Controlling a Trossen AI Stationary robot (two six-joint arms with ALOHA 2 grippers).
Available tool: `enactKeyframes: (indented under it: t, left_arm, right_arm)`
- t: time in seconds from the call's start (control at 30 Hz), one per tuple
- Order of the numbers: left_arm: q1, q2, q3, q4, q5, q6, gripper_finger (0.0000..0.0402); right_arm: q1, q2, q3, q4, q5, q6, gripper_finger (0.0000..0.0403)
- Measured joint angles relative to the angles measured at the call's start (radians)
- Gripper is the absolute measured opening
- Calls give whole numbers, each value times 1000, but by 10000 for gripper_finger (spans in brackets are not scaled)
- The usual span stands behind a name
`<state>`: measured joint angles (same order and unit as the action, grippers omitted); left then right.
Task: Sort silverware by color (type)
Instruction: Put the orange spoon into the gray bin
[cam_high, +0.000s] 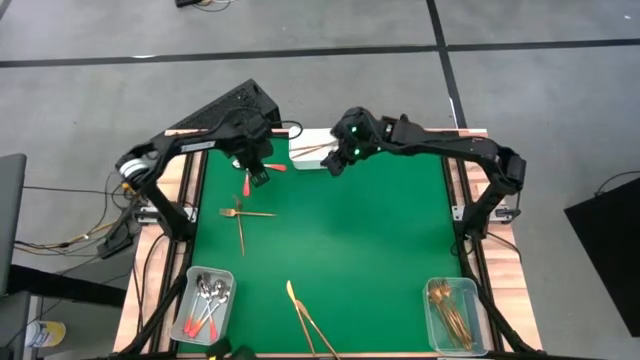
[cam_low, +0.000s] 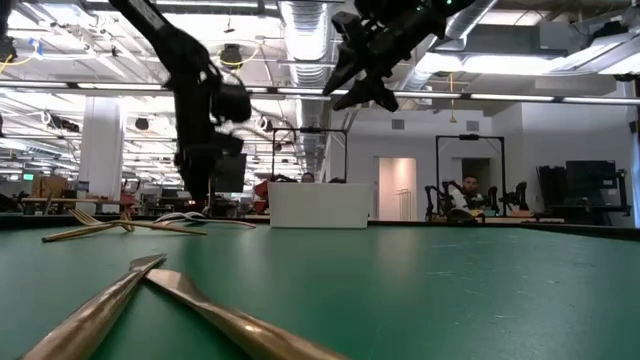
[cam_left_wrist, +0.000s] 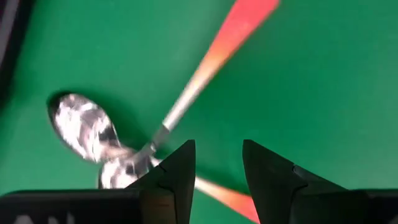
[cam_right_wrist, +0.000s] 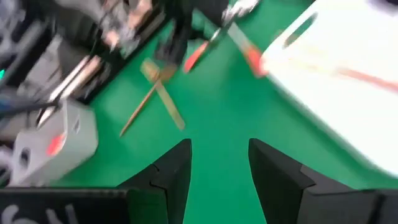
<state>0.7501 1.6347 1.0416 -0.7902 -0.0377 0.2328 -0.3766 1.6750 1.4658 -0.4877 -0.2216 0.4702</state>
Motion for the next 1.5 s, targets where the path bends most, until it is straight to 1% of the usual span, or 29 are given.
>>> enactKeyframes:
  t: [0.1,0.27,0.47,0.6,0.77,0.8,0.9,1.07,1.17,1.27,1.37,1.43,1.5]
  left_arm:
    - [22,67,0,67,-21,51,121]
    - [32,114,0,112,-83,121,122]
    - [32,118,0,101,-46,230,117]
    - [38,118,0,108,-46,260,86]
    - [38,118,0,109,-45,247,15]
    - [38,118,0,109,-45,235,10]
    - [38,118,2,102,-45,216,7]
    - [38,116,57,-5,-34,161,3]
    - [35,83,93,-60,-11,117,2]
    - [35,13,124,-85,36,83,2]
    - [35,-82,141,-96,139,60,1]
    - [36,-148,150,-96,280,52,1]
    - [35,-205,152,-91,468,25,1]
  right_arm:
    - [-23,-20,2,-8,58,1,182]
    - [-50,-23,2,-10,70,16,182]
    - [-76,-23,2,-13,68,19,182]
    - [-92,-23,2,-6,68,19,182]
    - [-97,-23,2,-9,66,20,182]
    - [-96,-23,2,-9,66,21,182]
    - [-88,-23,15,-26,66,27,182]
    - [-58,-23,52,-35,65,27,182]
    - [-41,-27,79,-47,64,20,182]
    - [-27,-29,87,-64,62,11,182]
    - [-15,-28,85,-102,52,11,182]
    - [2,-28,85,-102,36,-18,182]
    - [32,-28,85,-94,46,-90,182]
